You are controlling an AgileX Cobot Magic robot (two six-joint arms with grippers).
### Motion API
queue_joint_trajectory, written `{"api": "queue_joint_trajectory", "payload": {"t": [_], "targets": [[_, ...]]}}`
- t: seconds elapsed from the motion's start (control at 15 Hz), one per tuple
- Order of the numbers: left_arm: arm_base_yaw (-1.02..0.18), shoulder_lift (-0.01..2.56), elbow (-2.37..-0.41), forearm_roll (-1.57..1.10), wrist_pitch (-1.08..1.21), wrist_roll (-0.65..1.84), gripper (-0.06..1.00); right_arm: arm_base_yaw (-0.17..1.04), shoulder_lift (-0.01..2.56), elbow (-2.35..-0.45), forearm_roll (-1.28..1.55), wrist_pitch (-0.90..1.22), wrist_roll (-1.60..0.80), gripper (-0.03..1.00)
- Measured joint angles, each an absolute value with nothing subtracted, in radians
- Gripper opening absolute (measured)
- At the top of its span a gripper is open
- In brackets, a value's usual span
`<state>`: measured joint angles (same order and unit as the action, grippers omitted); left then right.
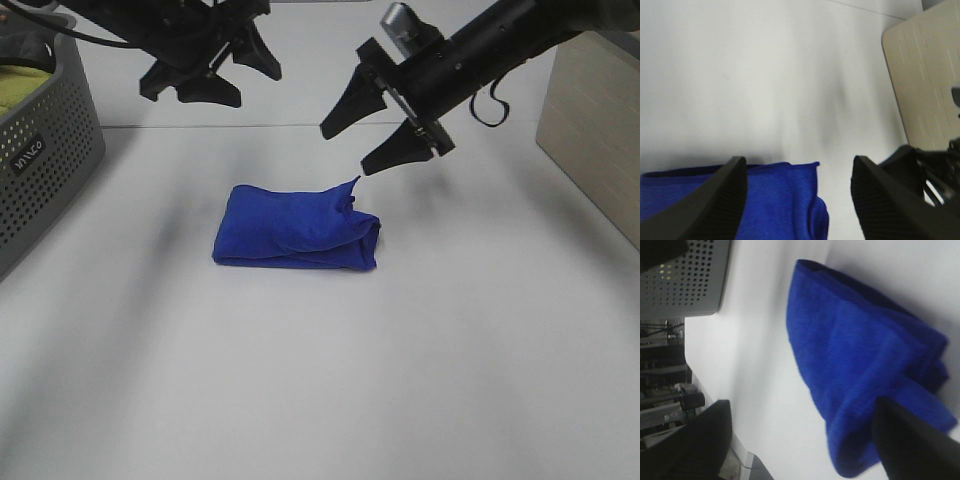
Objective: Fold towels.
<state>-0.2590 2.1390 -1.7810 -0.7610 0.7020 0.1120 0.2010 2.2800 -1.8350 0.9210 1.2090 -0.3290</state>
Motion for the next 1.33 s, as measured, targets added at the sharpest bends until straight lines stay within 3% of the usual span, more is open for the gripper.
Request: {"api": "queue_joint_trajectory", "payload": {"t": [0.2, 0.53, 1.33], "targets": [[-0.207, 2.126, -1.781, -0.748, 0.705, 0.112, 0.59, 0.297, 2.280, -1.835, 0.956, 1.210, -0.390, 0.75], [-0.200, 2.126, -1.781, -0.745, 0.733, 0.112, 0.59, 0.318, 2.344, -1.835, 0.995, 1.213, -0.436, 0.75], [-0.200, 2.126, -1.781, -0.738, 0.773, 0.112, 0.59, 0.171, 2.432, -1.835, 0.957, 1.211, -0.436, 0.75]]}}
